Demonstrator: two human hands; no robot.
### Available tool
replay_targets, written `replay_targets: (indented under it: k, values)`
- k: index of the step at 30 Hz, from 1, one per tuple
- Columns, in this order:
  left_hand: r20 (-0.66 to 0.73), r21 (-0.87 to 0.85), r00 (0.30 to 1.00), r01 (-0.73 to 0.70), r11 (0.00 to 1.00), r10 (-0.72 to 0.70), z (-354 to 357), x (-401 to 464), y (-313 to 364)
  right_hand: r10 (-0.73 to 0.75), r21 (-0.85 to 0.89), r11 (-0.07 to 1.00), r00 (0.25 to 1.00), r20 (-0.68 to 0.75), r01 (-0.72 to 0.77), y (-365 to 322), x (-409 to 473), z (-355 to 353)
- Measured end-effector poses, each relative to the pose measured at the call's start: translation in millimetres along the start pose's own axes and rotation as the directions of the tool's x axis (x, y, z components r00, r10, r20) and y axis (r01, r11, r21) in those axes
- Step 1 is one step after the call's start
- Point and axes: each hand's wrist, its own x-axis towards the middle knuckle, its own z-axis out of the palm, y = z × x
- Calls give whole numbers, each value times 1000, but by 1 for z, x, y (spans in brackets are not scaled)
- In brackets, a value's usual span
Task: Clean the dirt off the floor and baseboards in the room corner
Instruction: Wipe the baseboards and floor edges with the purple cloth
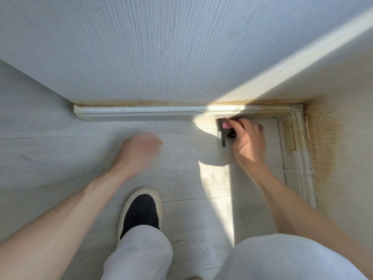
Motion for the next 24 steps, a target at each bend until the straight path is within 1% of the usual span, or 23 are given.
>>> replay_targets:
  k: [1,2,3,4,6,9,11,12,13,14,16,18,19,20,21,23,24]
  values:
    - [-8,-4,1000,2,1000,-2,-2,-1,-1,81,-18,997,997,-1,-81,10,-2,-4]
    - [-17,-5,1000,6,1000,-6,-3,-1,-1,132,-33,991,991,0,-132,11,-3,-6]
    - [-25,-13,1000,11,1000,-11,-3,-2,-2,141,-25,990,990,-17,-141,6,-2,-6]
    - [-29,-22,999,14,1000,-15,-2,-4,-3,106,4,994,994,-32,-106,-7,-1,-4]
    - [-24,-27,1000,14,1000,-14,1,-7,-4,-48,52,997,998,-30,49,-45,0,3]
    - [-11,-3,1000,11,1000,-11,6,-10,-1,-292,26,956,956,7,291,-92,4,18]
    - [-2,17,1000,6,1000,-6,8,-9,0,-358,-6,934,933,36,358,-94,7,20]
    - [3,22,1000,9,1000,-10,9,-8,1,-355,-28,933,932,68,358,-86,7,18]
    - [7,26,1000,15,1000,-15,10,-6,1,-323,-35,944,942,96,327,-74,6,17]
    - [8,27,1000,17,999,-18,9,-5,2,-256,-17,966,960,110,259,-59,4,15]
    - [8,23,1000,22,999,-23,9,-3,4,-63,44,997,997,47,61,-25,1,10]
    - [3,11,1000,24,1000,-24,8,-2,5,129,85,988,991,-25,-126,1,-3,1]
    - [1,3,1000,25,1000,-25,8,-1,5,187,121,976,981,-41,-181,8,-4,-2]
    - [-4,-6,1000,28,1000,-28,8,-1,5,222,192,959,974,-47,-210,10,-6,-5]
    - [-7,-14,999,33,999,-33,8,-1,4,261,305,923,964,-48,-235,6,-9,-8]
    - [-8,-29,999,31,999,-31,7,-2,4,360,532,796,932,-34,-288,-4,-16,-18]
    - [-8,-35,1000,29,999,-29,7,-2,4,413,606,738,909,-58,-296,-8,-17,-23]
